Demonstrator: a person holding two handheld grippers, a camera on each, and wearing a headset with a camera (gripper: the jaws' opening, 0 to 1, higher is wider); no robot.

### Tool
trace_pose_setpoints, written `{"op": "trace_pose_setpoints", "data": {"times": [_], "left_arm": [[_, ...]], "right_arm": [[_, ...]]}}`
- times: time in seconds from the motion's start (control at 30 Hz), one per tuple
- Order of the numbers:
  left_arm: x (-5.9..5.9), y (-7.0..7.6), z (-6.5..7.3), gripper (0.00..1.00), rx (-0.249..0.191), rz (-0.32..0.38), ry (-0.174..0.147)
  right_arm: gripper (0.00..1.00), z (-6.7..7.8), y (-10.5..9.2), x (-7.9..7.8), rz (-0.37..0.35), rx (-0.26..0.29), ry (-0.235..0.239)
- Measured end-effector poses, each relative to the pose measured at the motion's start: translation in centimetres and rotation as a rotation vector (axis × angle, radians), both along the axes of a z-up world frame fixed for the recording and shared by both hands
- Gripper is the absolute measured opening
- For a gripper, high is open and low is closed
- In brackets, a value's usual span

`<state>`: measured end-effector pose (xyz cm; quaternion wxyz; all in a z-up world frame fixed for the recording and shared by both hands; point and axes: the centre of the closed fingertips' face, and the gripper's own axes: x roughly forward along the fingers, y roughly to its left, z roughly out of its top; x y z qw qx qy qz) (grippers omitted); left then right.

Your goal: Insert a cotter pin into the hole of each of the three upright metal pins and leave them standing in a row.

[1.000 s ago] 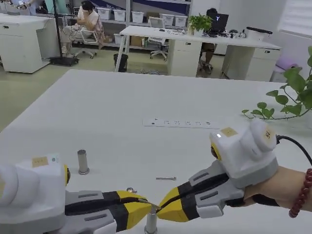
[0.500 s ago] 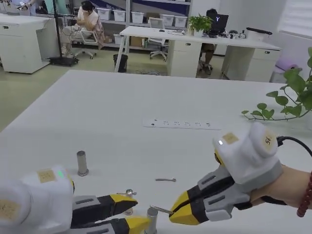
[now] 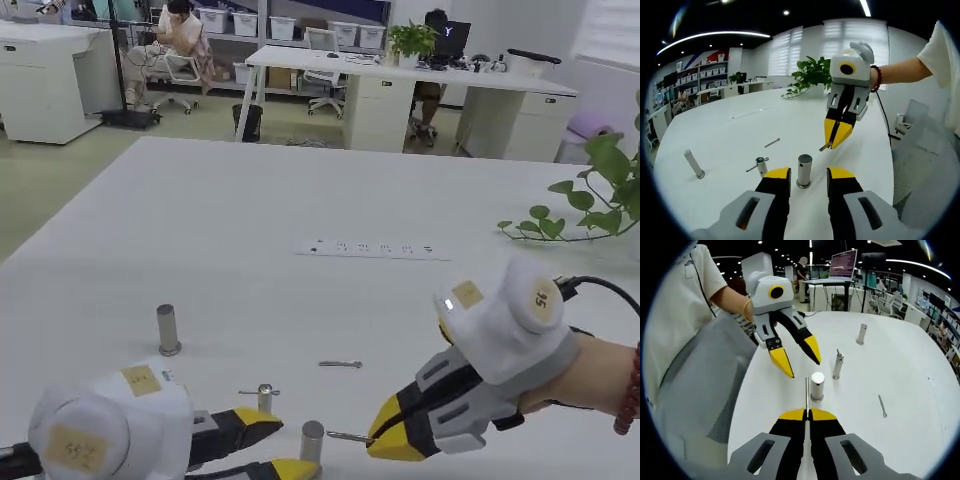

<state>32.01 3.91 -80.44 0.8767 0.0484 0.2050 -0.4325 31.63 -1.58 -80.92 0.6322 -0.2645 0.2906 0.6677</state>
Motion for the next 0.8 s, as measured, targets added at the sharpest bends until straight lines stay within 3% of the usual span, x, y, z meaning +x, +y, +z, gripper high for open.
{"op": "trace_pose_setpoints", "data": {"times": [0.23,0.57,0.8], "left_arm": [[0.6,-0.3,-1.1,0.26,0.034,0.022,0.003],[1.2,-0.7,-2.3,0.21,0.055,0.040,0.024],[1.4,-0.9,-2.6,0.16,0.038,0.053,0.049]], "right_arm": [[0.03,-1.0,-0.4,0.6,0.008,-0.042,-0.024],[0.03,-1.6,-0.2,1.2,0.016,-0.060,-0.037],[0.03,-1.8,0.0,1.4,0.027,-0.069,-0.045]]}}
